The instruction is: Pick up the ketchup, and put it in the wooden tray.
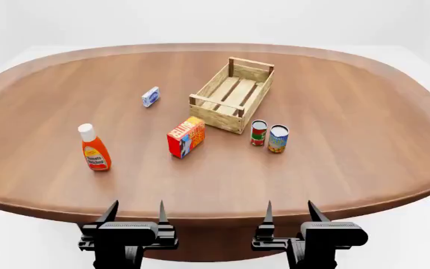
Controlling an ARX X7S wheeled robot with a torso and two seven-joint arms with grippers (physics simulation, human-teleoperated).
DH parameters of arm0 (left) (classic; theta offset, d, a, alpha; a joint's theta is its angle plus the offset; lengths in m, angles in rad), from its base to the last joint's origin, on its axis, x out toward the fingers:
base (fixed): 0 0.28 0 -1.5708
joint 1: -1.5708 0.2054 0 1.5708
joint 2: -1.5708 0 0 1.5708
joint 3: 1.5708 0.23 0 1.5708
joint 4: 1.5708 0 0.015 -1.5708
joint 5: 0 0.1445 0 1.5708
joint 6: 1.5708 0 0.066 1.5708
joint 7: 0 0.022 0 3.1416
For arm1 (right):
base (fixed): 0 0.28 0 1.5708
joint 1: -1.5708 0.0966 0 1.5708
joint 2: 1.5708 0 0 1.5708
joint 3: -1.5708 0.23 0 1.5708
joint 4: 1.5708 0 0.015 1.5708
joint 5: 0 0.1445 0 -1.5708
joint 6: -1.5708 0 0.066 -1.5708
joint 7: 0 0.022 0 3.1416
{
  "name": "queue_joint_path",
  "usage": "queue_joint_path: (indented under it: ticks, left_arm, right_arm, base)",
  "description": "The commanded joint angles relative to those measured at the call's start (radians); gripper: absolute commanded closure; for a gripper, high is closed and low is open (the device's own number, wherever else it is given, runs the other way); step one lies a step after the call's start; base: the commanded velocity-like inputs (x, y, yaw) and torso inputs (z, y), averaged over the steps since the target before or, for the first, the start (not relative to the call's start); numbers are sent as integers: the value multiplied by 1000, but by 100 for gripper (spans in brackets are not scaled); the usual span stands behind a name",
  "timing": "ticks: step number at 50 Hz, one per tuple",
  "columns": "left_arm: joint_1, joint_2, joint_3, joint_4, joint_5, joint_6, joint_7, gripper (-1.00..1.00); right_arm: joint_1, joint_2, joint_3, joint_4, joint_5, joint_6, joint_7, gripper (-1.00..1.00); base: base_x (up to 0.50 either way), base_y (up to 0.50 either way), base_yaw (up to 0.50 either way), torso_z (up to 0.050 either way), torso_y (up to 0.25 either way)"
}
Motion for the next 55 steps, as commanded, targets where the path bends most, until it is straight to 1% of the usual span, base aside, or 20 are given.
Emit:
queue_joint_path:
  ticks: [1, 9, 28, 38, 43, 55]
  left_arm:
    - [0, -16, 19, -1, -15, 0, -18, -100]
    - [-8, -41, 49, -13, -38, 0, -46, -100]
    - [-22, -73, 79, -17, -70, -4, -83, -100]
    - [-48, -86, 85, 14, -91, -30, -94, -100]
    - [-73, -89, 86, 13, -99, -38, -103, -100]
    - [-89, -104, 91, 11, -113, -44, -128, -100]
  right_arm:
    - [1, 16, -23, 2, 11, 7, 19, -100]
    - [6, 40, -52, 0, 51, 19, 43, -100]
    - [20, 72, -73, -4, 99, 38, 80, -100]
    - [24, 94, -80, -42, 112, 70, 96, -100]
    - [31, 108, -88, -59, 114, 85, 98, -100]
    - [58, 127, -114, -74, 118, 137, 101, -100]
  base:
    - [0, 0, 0, 0, 0]
    - [0, 0, 0, 0, 0]
    - [0, -495, 0, 0, 0]
    - [23, -500, 0, 0, 0]
    - [426, -323, 0, 0, 0]
    - [500, -83, 0, 0, 0]
